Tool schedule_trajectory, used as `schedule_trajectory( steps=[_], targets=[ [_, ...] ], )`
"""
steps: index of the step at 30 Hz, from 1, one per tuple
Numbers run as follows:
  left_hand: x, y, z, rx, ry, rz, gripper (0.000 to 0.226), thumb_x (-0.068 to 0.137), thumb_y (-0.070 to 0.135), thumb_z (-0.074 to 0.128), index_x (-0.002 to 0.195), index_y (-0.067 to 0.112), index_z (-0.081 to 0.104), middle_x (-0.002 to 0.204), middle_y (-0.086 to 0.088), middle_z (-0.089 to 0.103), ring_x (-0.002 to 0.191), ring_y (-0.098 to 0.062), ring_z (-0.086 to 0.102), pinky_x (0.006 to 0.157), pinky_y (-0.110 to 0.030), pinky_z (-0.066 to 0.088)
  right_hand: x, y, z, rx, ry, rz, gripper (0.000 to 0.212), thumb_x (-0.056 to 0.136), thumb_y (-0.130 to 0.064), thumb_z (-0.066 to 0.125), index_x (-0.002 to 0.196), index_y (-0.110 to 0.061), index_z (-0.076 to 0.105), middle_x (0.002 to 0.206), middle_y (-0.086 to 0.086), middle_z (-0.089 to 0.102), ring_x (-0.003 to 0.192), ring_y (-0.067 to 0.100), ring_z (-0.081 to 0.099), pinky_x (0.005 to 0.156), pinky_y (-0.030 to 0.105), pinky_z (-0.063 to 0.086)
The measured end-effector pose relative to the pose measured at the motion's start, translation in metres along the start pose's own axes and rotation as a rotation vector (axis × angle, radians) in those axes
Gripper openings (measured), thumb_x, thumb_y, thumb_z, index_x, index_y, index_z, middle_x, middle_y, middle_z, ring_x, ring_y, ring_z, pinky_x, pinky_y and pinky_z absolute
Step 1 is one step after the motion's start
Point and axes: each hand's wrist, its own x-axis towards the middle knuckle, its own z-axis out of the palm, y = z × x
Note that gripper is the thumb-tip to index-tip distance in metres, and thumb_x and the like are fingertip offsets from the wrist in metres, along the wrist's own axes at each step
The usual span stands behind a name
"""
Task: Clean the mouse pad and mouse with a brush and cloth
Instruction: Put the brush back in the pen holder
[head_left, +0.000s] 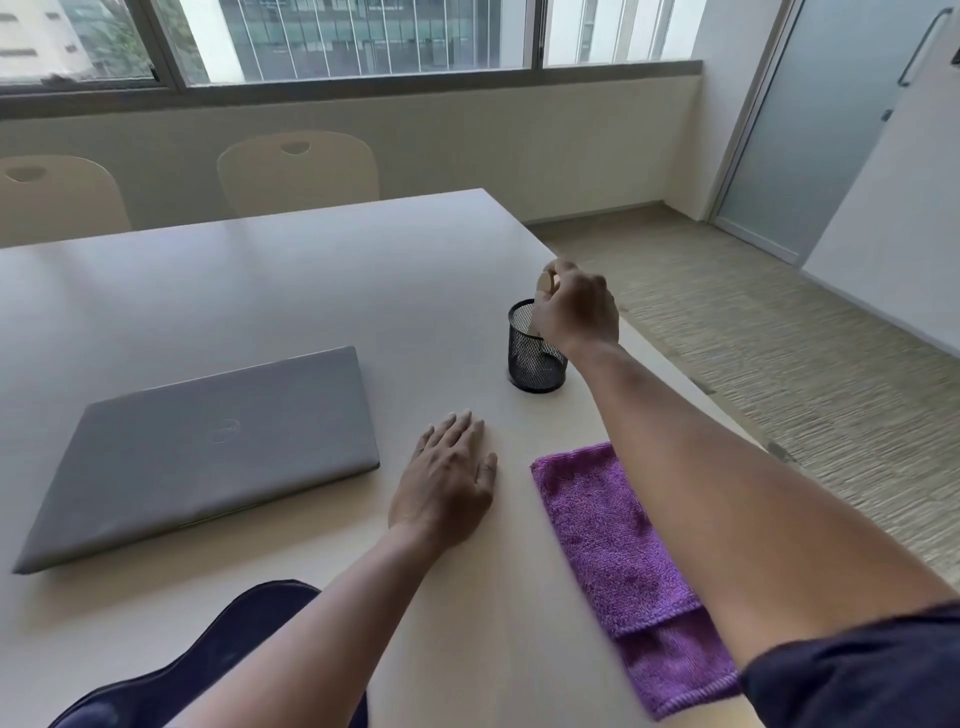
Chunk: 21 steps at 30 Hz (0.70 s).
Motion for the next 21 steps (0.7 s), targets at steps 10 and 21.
schedule_trajectory(
  steps=[10,21],
  targets=[
    [0.0,0.0,0.001,0.013,-0.009,-0.005,0.06,0.1,0.045,0.032,0.154,0.02,0.027,0.162,0.004,0.021,0.149,-0.006,0.011,0.122,-0.027,0.004,0.011,0.006,0.004,0.021,0.001,0.073,0.037,0.092,-0.02,0.05,0.129,-0.018,0.053,0.112,0.012,0.071,0.108,0.035,0.061,0.088,0.037,0.047],
    [-0.002,0.003,0.0,0.033,0.075,-0.003,0.043,0.099,0.044,0.04,0.136,0.028,0.053,0.149,0.007,0.045,0.141,-0.011,0.032,0.119,-0.031,0.019,-0.016,0.011,-0.022,0.122,0.105,0.067,0.029,0.086,-0.018,0.06,0.114,-0.011,0.06,0.109,0.01,0.07,0.103,0.033,0.063,0.084,0.035,0.049]
  ],
)
